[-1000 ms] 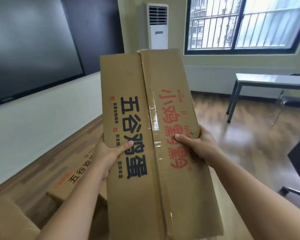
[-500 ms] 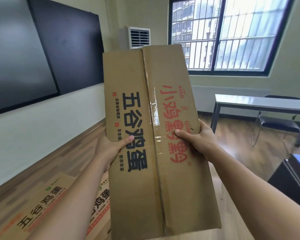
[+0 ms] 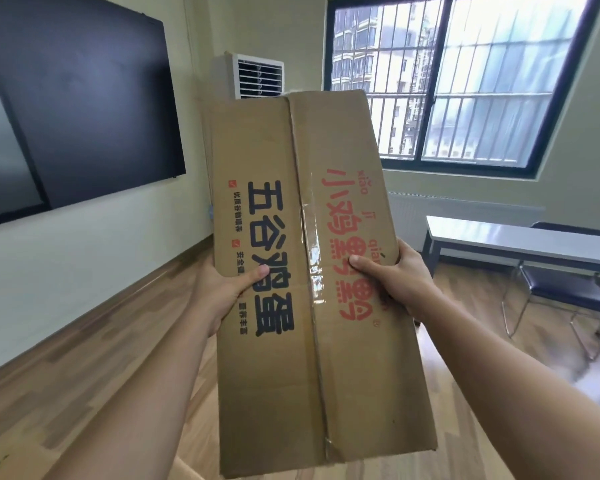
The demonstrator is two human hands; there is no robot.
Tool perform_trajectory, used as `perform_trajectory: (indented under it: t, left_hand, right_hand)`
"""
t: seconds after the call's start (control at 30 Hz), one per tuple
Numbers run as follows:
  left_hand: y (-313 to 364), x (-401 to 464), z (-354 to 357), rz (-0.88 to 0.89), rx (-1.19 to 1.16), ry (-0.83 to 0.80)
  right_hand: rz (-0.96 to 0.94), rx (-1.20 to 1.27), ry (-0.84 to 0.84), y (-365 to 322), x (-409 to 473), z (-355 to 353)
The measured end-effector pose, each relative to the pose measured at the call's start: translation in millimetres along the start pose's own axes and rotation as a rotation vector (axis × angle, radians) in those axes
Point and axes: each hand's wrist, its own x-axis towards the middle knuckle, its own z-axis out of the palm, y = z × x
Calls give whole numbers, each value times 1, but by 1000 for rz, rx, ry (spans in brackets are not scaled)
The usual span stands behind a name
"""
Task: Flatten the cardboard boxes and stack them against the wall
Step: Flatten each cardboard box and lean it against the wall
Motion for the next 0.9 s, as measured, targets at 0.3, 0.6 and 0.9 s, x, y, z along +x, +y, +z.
perform_trajectory:
  t: [0.3,0.6,0.9]
  left_hand:
    - [-14,222,77,1,4,88]
    - [-9,435,125,-22,12,253]
    - [-53,684,121,-15,8,325]
  right_hand:
    - [-17,37,-70,53,262,25]
    - [-22,41,-253,68,522,82]
    - [-37,9,-343,113,770,200]
